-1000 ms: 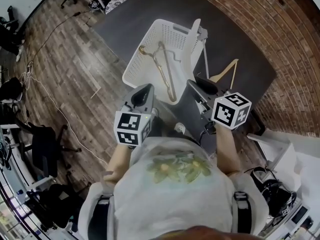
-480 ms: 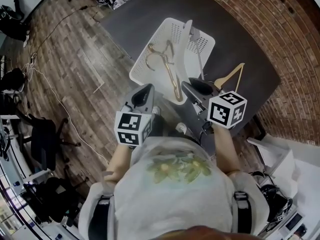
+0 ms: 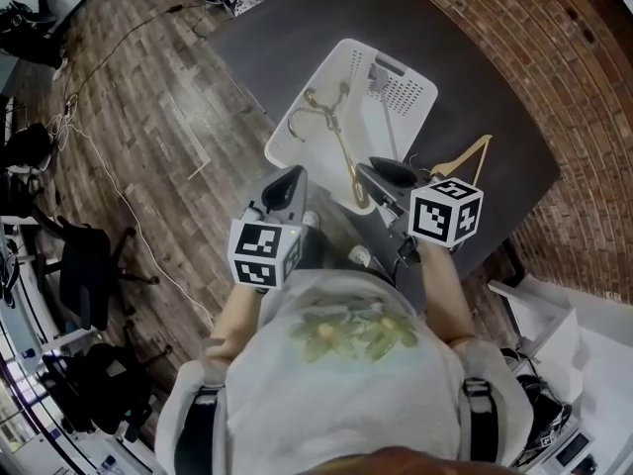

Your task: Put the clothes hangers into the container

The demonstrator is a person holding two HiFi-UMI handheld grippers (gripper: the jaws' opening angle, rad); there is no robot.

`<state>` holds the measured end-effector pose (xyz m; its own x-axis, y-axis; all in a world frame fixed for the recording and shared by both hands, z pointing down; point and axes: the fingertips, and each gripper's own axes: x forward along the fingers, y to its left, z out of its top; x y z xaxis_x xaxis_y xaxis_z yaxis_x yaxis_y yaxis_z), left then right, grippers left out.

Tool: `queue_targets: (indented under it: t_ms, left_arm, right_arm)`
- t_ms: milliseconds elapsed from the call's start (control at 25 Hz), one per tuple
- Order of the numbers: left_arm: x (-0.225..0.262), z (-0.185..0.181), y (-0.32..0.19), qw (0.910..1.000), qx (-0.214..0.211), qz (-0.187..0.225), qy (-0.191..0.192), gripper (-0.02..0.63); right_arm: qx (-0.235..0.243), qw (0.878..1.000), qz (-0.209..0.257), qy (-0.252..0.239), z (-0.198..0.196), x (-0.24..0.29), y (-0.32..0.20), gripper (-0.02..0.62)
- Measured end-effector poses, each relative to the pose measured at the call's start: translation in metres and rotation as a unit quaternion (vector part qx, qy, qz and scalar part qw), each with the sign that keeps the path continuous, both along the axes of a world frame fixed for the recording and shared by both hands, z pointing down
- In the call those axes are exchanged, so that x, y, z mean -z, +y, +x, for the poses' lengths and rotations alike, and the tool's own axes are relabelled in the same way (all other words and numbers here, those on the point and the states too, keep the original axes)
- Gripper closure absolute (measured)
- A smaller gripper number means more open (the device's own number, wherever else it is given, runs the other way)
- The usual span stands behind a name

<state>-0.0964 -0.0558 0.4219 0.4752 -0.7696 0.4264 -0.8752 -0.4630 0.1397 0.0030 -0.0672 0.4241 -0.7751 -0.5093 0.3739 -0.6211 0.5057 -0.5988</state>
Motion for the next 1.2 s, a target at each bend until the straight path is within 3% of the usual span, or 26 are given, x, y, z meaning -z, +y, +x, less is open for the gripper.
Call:
queue_targets:
  t_ms: [680, 1200]
  left_arm:
    - [-0.001, -0.022, -0.020, 0.9996, 0.029, -0.006, -0.005, 0.578]
    - [-0.003, -0.035, -0.034, 0.9990, 0.044, -0.009, -0.008, 0.578]
  right_arm:
    - [0.012, 0.997, -0.071, 0.005, -0.017, -0.034, -0.030, 0.465]
    - [0.021, 0.996, -0.087, 0.008, -0.027, -0.044, -0.051, 0.465]
